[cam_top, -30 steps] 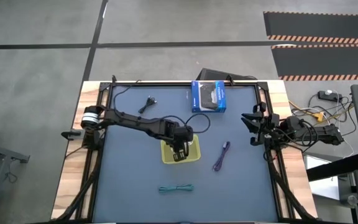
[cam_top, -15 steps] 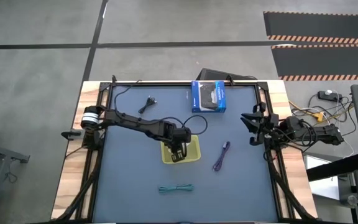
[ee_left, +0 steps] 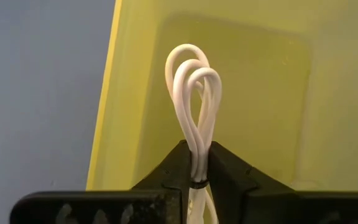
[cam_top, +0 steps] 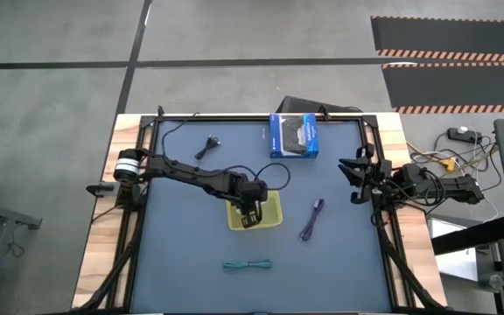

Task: Pick and place USB-C Cables
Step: Put the white charger cable into the yellow bin

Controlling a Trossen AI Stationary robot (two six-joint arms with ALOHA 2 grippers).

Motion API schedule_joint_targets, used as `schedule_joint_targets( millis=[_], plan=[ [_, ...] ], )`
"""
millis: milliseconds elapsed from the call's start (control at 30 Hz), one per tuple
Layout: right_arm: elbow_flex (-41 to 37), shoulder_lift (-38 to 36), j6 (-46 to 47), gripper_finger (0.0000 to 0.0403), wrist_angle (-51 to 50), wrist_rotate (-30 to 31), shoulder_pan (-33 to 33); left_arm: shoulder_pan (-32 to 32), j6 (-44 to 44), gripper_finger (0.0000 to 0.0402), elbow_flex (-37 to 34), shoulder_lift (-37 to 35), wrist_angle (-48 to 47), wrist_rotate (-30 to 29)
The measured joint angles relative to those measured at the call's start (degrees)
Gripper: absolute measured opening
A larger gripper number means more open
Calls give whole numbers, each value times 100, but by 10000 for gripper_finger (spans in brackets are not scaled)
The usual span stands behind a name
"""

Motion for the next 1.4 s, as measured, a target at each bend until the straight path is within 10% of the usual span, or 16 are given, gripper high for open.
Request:
schedule_joint_targets(
  millis=[1400],
  plan=[
    [1, 2, 9, 68, -2, -2, 0, 64, 2, 51, -10, 0, 143, -4]
  ],
)
